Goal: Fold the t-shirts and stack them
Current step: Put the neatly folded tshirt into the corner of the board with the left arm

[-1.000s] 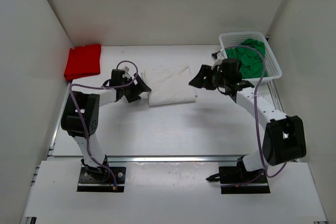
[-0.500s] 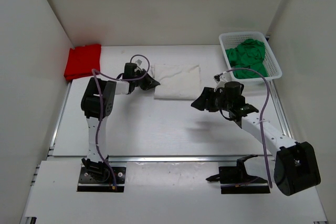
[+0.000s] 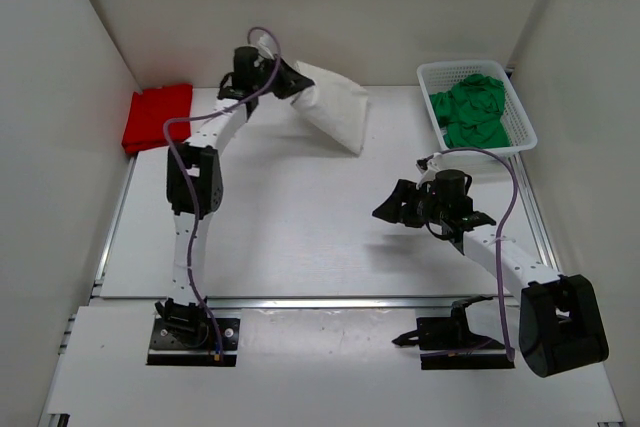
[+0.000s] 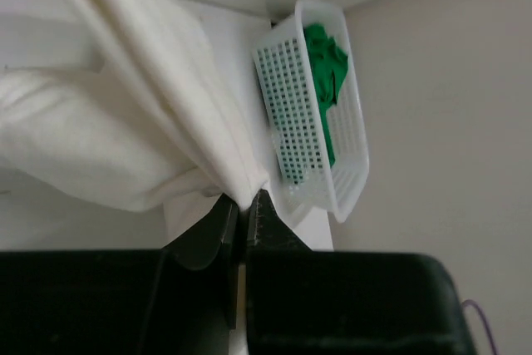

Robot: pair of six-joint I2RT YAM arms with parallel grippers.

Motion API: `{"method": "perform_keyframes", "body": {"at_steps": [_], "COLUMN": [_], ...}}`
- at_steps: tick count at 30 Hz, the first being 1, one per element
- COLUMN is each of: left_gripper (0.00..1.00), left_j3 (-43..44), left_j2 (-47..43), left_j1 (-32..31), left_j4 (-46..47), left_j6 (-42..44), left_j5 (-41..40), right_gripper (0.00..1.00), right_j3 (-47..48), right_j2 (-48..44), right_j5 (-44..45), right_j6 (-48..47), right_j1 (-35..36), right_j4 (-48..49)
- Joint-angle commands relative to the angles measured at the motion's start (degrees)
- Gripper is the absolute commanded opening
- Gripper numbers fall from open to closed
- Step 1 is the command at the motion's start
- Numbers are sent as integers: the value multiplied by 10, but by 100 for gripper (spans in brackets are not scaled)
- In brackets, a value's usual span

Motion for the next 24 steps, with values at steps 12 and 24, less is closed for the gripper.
{"method": "perform_keyframes", "body": {"at_steps": [12, 24], "left_gripper": [99, 99], "left_j3": [-498, -734], "left_j2": [-312, -474], "left_j1": [374, 371], "left_j4": [267, 331], "left_j6": [-187, -200], "left_j5": [-28, -92], "right_gripper": [58, 50], "right_j3": [9, -16], "right_j2": [-10, -54], "right_j5": [-34, 16], "right_j6": [-19, 3], "right_j1": [18, 55], "right_j4": [2, 11]}}
